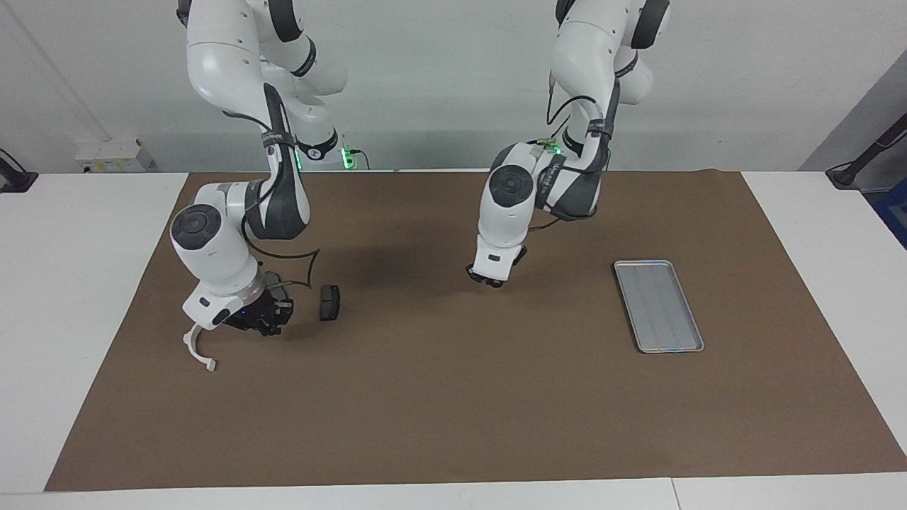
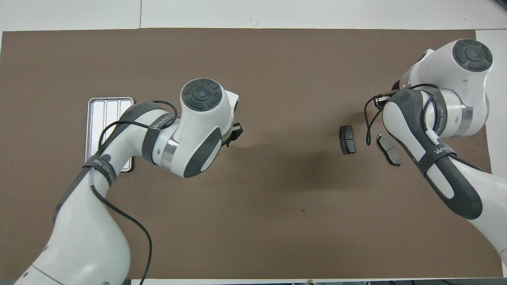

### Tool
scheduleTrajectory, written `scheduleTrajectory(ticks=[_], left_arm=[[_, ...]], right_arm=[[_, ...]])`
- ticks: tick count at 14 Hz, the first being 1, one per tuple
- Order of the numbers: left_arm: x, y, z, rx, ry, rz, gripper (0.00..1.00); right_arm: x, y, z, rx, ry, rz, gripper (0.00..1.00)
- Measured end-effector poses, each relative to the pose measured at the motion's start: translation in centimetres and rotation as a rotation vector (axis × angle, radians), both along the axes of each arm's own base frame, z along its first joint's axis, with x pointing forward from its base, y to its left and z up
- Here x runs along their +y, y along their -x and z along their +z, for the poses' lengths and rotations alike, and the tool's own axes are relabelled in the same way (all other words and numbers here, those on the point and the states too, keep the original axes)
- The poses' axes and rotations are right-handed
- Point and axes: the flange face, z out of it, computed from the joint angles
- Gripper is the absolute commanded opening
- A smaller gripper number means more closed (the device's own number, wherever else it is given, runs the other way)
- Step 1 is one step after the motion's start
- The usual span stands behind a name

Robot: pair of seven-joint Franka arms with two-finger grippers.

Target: Pick bearing gear from pile to tray

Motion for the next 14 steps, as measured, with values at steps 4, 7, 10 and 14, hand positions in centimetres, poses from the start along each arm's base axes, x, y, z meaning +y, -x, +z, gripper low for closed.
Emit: scheduleTrajectory(ticks=[4,7,10,14], left_arm=[[14.4,-0.9,2.4,0.028,0.039,-0.11,0.04],[22.2,-1.8,1.9,0.033,0.073,-0.191,0.04],[26.8,-2.6,1.1,-0.006,0.092,-0.237,0.04],[29.9,-1.4,-2.5,-0.045,0.096,-0.264,0.04]], right_arm=[[10.1,0.4,7.0,-0.002,-0.002,-0.153,0.0],[22.4,3.4,9.7,-0.019,-0.012,-0.334,0.0],[31.5,7.6,10.2,-0.03,-0.026,-0.481,0.0],[38.5,11.9,8.5,-0.048,-0.059,-0.579,0.0]])
